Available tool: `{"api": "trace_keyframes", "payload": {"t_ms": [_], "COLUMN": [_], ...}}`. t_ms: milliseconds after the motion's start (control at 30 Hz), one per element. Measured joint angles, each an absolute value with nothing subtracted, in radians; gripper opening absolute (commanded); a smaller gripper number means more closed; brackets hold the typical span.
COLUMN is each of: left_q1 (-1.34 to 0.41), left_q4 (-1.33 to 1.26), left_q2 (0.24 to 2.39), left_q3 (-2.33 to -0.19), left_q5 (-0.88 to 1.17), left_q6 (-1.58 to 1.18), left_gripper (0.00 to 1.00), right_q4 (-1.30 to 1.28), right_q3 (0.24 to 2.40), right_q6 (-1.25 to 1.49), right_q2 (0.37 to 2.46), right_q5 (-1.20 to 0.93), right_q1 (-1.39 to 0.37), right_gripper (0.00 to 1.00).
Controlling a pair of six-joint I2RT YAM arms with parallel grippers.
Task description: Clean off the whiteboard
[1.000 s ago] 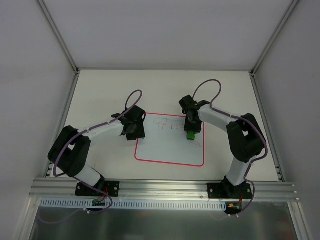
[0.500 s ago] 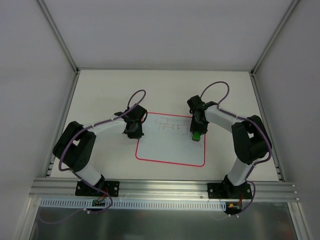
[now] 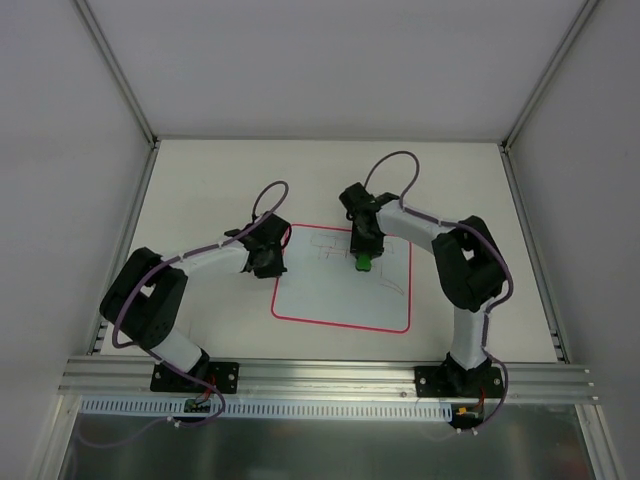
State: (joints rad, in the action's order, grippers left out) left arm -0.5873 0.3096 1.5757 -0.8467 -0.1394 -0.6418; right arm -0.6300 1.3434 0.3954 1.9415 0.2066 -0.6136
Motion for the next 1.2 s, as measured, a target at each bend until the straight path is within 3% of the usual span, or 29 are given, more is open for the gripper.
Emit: {"api": "trace_keyframes", "payload": {"t_ms": [267, 667, 1200], "left_q1": [-0.58, -0.568, -0.498], "left_q4": [0.25, 0.222, 0.279], "left_q2": [1.519, 1.485, 1.359], "left_q3": [-0.773, -0.734, -0.64], "left_q5": [-0.139, -0.125, -0.128], "left_q6": [-0.647, -0.67, -0.67], "left_gripper": [0.0, 0.0, 0.0], "right_q4": [-0.571, -0.479, -0.648], "right_q3": [1.382, 1.057, 1.398], "right_q6": [0.436, 0.524, 0.524], "right_q2": [1.978, 1.734, 1.986], "right_q5": [0.208, 0.207, 0.285], "right_q1": [-0.732, -0.508, -0.783], "right_gripper": [0.0, 0.0, 0.0]}}
